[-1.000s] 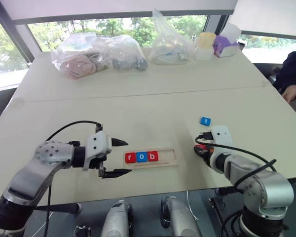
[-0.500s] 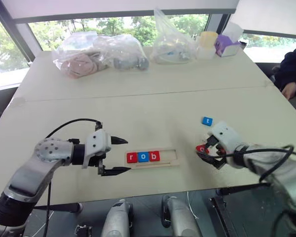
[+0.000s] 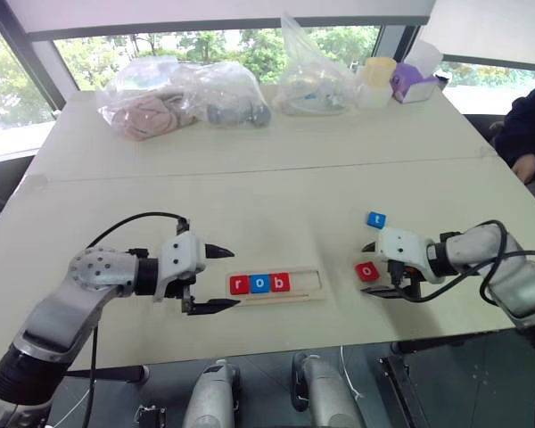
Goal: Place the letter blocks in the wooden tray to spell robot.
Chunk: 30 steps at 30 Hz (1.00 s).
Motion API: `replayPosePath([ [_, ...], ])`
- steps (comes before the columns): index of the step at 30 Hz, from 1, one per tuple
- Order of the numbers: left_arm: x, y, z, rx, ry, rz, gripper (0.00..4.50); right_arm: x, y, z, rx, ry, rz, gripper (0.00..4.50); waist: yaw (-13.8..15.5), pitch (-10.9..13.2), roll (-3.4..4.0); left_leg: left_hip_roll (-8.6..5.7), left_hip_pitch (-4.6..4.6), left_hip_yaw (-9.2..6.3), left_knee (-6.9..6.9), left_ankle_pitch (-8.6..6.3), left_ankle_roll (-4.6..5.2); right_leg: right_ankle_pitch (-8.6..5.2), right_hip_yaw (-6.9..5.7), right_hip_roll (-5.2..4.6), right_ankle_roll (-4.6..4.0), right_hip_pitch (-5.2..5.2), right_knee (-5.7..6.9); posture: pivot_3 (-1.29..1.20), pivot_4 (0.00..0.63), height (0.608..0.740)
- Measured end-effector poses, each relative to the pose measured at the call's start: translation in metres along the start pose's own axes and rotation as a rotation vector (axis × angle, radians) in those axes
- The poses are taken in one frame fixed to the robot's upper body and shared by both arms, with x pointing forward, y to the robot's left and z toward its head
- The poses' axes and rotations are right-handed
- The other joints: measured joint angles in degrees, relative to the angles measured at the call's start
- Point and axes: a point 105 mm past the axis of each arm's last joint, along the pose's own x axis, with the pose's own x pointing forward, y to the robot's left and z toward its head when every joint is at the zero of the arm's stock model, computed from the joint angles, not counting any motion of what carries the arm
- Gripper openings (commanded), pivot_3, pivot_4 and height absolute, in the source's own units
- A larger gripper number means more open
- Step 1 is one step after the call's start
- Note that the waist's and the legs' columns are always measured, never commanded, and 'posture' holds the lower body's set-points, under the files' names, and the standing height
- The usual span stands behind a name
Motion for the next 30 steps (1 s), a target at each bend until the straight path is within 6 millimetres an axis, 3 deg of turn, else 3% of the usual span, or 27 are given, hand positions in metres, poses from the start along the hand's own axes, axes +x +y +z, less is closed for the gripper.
replayPosePath([
  [6,0.0,-0.001,-0.001,-0.006,0.002,0.009,4.5,0.0,-0.003,-0.003,-0.023,-0.007,0.04,4.45,0.15,-0.01,-0.01,-0.03,0.02,0.08,0.05,0.0,0.0,0.01,0.0,-0.02,0.0,0.02,0.12,0.0,0.15,0.74],
  [9,0.0,-0.001,-0.001,-0.006,0.001,0.013,4.5,0.0,-0.002,-0.006,-0.029,-0.002,0.06,3.24,0.27,-0.02,-0.02,-0.07,0.1,0.09,0.09,0.0,0.0,0.0,0.0,-0.07,0.0,0.05,0.3,0.0,0.15,0.74],
  [13,0.0,0.0,-0.001,-0.008,0.002,0.015,4.5,-0.001,-0.002,-0.009,-0.025,0.009,0.074,1.25,0.28,-0.02,-0.03,-0.06,0.27,0.08,0.12,0.01,-0.01,0.0,0.01,-0.08,0.0,0.12,0.42,0.0,0.15,0.74],
  [14,0.0,0.0,-0.001,-0.009,0.003,0.016,4.5,-0.002,-0.003,-0.009,-0.028,0.013,0.072,1.12,0.26,-0.02,-0.03,-0.06,0.32,0.08,0.12,0.01,-0.02,0.0,0.02,-0.08,0.0,0.13,0.45,0.0,0.15,0.74],
  [20,0.0,0.002,0.0,-0.01,0.006,0.017,4.5,-0.001,-0.004,-0.002,-0.003,0.006,0.082,1.12,0.12,-0.02,-0.02,-0.05,0.34,0.06,0.11,0.02,-0.03,0.0,0.03,-0.08,0.0,0.12,0.52,0.0,0.15,0.74],
  [27,0.001,0.002,0.006,0.014,0.0,0.014,4.5,0.011,0.007,0.064,-0.04,-0.182,0.147,1.12,-0.04,-0.02,-0.02,-0.01,0.34,-0.01,0.07,0.02,-0.02,0.01,0.05,-0.01,-0.01,0.07,0.6,0.0,0.15,0.74],
  [30,0.001,0.002,0.005,0.004,0.005,0.015,4.5,0.025,0.013,0.075,-0.031,-0.208,0.166,1.12,0.09,-0.03,-0.04,-0.02,0.34,-0.01,0.09,0.02,-0.03,0.01,0.04,-0.04,-0.01,0.1,0.58,0.0,0.15,0.74],
])
